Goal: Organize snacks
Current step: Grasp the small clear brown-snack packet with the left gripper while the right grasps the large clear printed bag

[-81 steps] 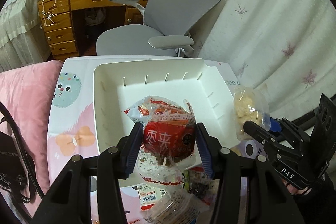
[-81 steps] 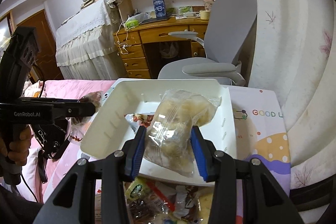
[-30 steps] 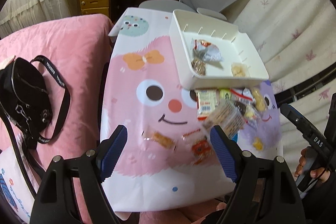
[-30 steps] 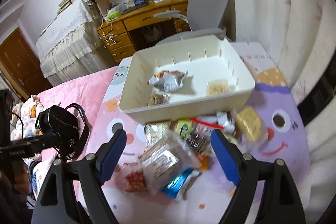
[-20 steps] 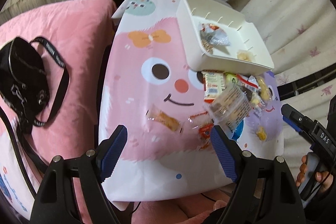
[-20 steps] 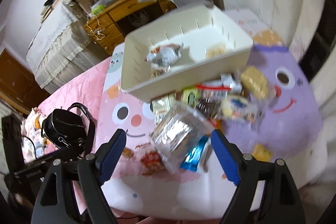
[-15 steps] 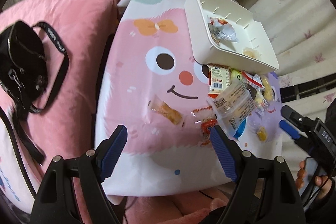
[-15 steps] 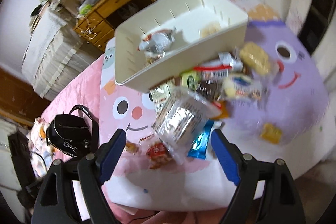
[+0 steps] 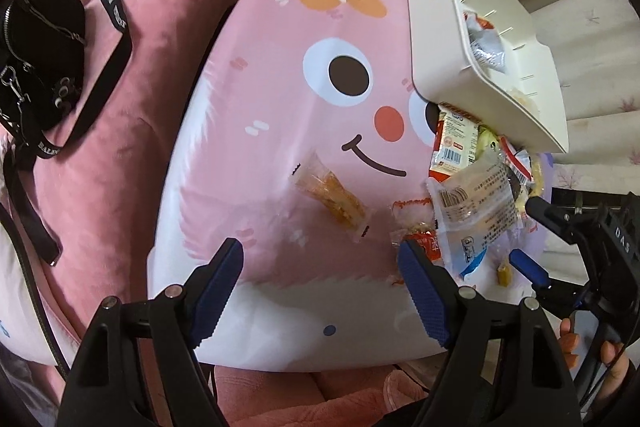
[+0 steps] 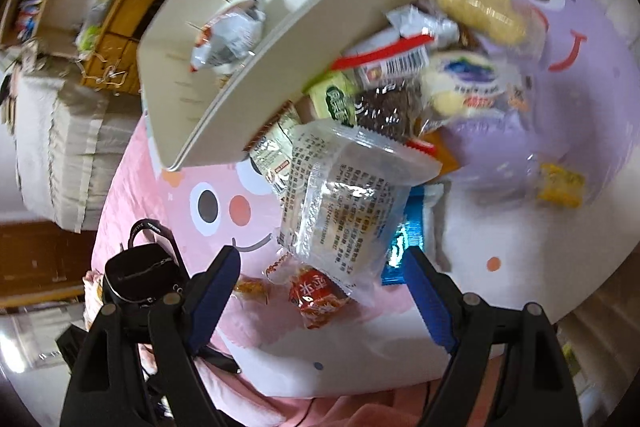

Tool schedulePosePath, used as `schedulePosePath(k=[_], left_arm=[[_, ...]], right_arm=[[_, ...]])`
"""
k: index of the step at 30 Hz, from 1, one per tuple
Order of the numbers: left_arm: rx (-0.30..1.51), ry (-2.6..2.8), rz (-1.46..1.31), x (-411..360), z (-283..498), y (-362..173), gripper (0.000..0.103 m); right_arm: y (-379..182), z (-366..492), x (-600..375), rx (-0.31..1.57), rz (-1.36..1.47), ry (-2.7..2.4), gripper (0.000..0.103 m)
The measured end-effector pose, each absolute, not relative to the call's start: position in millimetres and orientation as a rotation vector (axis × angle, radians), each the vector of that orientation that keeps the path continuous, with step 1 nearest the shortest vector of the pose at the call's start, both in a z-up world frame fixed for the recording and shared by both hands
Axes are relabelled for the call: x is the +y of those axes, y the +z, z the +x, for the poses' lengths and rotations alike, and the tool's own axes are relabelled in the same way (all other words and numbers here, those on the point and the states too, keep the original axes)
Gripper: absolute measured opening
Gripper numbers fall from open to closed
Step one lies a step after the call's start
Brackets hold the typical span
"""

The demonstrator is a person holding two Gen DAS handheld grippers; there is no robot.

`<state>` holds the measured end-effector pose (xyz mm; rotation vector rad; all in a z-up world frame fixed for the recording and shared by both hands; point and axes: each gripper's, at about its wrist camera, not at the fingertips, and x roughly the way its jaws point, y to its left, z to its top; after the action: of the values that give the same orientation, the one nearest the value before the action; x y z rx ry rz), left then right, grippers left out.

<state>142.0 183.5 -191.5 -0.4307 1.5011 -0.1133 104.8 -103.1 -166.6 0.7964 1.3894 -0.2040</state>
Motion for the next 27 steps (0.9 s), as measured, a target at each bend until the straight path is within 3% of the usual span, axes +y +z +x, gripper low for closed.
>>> schedulePosePath(k=[17,23,27], left_arm=[[1.655,-0.036,-0.547,159.8,170.1,-245.0,0.074],[1.689,0.006,-0.563,150.8,181.3,-254.6,0.064],[1.701,0.034,-0.569,147.1,185.1,-258.7,0.052]], right_arm=[[-222.4,145.4,-103.5,1.62,0.767,-0.313,0.086],[-232.5,158.2,-100.9,1.665,0.728,-0.292,0.089],[-240.8,161.8,-100.8,1.694,0.719,-0.286,0.089]])
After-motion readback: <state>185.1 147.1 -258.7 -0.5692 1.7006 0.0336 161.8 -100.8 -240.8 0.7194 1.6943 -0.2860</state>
